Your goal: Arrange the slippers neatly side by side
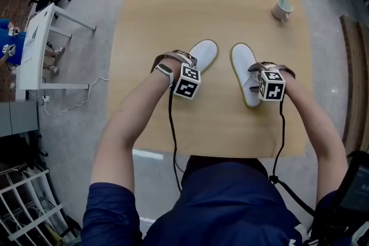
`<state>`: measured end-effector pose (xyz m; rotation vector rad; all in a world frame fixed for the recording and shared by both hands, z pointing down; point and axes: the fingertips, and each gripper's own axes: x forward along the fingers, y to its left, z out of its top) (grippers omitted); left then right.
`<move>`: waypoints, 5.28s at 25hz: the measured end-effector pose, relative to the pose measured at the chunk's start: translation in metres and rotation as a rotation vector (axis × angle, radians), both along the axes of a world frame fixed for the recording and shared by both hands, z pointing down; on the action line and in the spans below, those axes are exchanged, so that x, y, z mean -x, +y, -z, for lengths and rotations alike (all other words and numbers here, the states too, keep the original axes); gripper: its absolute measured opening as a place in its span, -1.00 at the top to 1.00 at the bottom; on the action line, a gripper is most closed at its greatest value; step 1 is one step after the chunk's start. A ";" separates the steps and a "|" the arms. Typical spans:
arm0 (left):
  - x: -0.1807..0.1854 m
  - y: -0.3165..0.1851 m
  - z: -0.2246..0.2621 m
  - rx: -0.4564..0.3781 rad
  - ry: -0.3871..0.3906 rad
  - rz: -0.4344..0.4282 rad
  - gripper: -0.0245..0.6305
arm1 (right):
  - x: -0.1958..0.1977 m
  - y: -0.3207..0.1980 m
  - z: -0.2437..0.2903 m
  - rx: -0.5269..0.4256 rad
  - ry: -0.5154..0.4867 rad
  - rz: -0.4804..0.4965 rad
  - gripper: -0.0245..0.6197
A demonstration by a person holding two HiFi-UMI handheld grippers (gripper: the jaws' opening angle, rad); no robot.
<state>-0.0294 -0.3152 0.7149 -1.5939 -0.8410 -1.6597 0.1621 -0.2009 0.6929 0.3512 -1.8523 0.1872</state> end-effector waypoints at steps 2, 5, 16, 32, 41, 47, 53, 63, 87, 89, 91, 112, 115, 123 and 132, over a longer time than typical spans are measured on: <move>0.001 0.001 -0.002 0.009 -0.029 0.007 -0.25 | -0.001 0.000 -0.005 0.027 -0.005 -0.002 -0.01; 0.000 0.002 -0.005 0.005 -0.078 0.007 -0.25 | -0.001 -0.002 -0.009 0.055 -0.051 -0.067 -0.02; -0.022 0.032 0.000 0.168 0.020 0.389 -0.25 | 0.013 -0.003 -0.009 0.059 -0.077 -0.179 -0.01; -0.053 0.104 -0.002 0.264 0.218 0.702 -0.25 | 0.050 0.009 -0.013 0.022 -0.138 -0.274 -0.01; -0.055 0.127 -0.005 0.265 0.229 0.711 -0.25 | 0.072 0.019 -0.014 0.018 -0.147 -0.282 -0.01; -0.051 0.128 -0.002 0.269 0.231 0.702 -0.25 | 0.078 0.022 -0.012 0.011 -0.147 -0.315 -0.01; -0.048 0.130 -0.003 0.271 0.224 0.671 -0.25 | 0.081 0.026 -0.012 0.000 -0.158 -0.358 0.00; -0.047 0.129 -0.003 0.270 0.222 0.655 -0.25 | 0.082 0.026 -0.012 -0.007 -0.167 -0.375 0.00; -0.032 0.128 0.206 0.579 1.081 1.415 0.91 | 0.070 0.041 0.176 -0.404 -0.908 -1.038 0.74; -0.032 0.131 0.217 0.581 1.103 1.426 0.91 | 0.064 0.041 0.201 -0.491 -0.945 -1.096 0.89; -0.033 0.135 0.226 0.550 1.127 1.367 0.91 | 0.064 0.042 0.224 -0.583 -0.957 -1.085 0.89; -0.051 0.159 0.234 0.520 1.118 1.201 0.91 | 0.055 0.047 0.288 -0.764 -0.909 -0.995 0.89; -0.051 0.160 0.229 0.520 1.105 1.208 0.91 | 0.057 0.047 0.293 -0.782 -0.903 -0.969 0.89; -0.048 0.160 0.225 0.519 1.095 1.222 0.91 | 0.058 0.047 0.291 -0.771 -0.892 -0.970 0.89; -0.045 0.163 0.218 0.511 1.076 1.230 0.91 | 0.055 0.047 0.288 -0.766 -0.896 -0.980 0.89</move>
